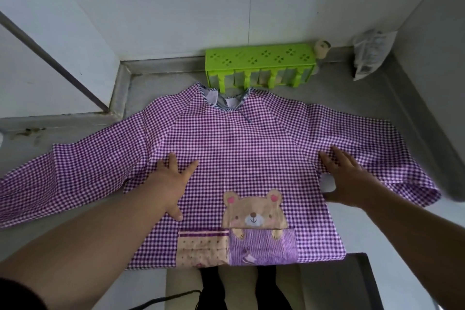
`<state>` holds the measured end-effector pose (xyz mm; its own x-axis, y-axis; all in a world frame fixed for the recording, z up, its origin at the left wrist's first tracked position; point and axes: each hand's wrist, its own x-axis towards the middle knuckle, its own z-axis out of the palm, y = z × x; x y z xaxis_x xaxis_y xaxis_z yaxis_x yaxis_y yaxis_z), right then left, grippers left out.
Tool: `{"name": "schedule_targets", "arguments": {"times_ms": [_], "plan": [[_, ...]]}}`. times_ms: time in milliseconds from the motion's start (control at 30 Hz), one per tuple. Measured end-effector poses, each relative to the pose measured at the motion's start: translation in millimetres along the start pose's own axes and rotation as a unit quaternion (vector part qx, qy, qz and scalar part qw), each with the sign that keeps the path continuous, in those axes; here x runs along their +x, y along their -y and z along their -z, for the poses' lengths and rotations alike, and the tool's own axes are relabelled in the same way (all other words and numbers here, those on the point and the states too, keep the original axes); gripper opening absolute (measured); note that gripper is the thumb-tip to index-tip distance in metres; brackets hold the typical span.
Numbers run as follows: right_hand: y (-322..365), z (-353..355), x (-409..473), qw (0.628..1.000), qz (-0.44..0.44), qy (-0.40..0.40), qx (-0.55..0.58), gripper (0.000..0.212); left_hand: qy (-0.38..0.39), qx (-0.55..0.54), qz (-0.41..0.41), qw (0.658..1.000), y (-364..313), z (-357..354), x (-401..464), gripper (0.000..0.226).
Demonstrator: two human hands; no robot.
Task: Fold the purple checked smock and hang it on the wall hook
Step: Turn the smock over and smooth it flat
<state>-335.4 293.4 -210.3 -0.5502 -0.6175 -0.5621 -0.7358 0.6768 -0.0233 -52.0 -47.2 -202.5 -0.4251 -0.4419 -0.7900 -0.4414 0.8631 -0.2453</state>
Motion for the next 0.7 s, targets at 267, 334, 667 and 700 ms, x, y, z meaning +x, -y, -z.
{"name": "schedule_targets", "arguments": {"times_ms": [267, 334, 667, 700], "plan": [[5, 37, 24, 0.986, -0.166, 0.013, -0.027, 0.08, -0.021, -0.019, -0.026, 0.999, 4, -6, -8, 0.15], [45, 48, 22, 0.993, -0.111, -0.044, -0.002, 0.083, -0.04, -0.025, -0.032, 0.998, 4, -9, -10, 0.143], [230, 21, 39, 0.996, 0.085, 0.005, -0.019, 0.124, -0.17, -0.101, -0.09, 0.976, 38, -17, -18, 0.082], [233, 20, 42, 0.996, 0.078, 0.013, -0.034, 0.127, -0.177, -0.108, -0.078, 0.975, 47, -21, -19, 0.08]]}}
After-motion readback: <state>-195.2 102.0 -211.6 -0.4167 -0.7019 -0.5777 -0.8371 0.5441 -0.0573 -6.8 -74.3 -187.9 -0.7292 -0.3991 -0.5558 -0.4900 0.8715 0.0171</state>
